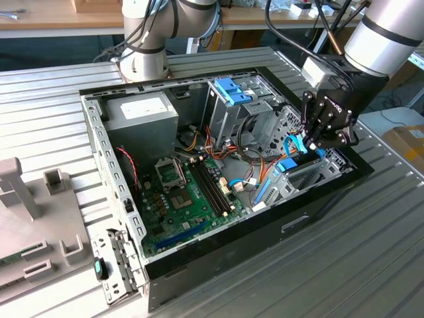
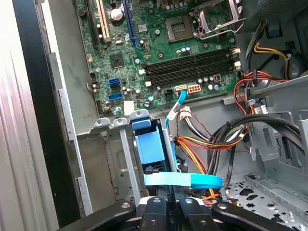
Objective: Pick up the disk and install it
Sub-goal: 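Insert the first disk wire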
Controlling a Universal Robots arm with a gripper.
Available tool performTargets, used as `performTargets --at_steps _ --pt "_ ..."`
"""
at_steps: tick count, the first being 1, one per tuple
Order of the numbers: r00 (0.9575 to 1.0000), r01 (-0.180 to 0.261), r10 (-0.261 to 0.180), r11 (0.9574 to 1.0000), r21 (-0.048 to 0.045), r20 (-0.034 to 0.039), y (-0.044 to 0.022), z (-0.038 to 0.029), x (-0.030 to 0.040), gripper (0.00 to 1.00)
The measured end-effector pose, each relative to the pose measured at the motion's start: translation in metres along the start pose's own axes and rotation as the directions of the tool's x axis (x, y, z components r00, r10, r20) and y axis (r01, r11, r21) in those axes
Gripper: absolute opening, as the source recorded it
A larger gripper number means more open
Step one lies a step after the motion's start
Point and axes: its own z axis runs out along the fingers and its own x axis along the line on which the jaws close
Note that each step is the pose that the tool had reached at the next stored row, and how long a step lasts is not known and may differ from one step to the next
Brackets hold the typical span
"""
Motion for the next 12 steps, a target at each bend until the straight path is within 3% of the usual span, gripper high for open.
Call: performTargets --at_steps 12 --pt "1.0 0.0 0.0 1.0 0.0 0.0002 0.0001 -0.0012 0.0 0.16"
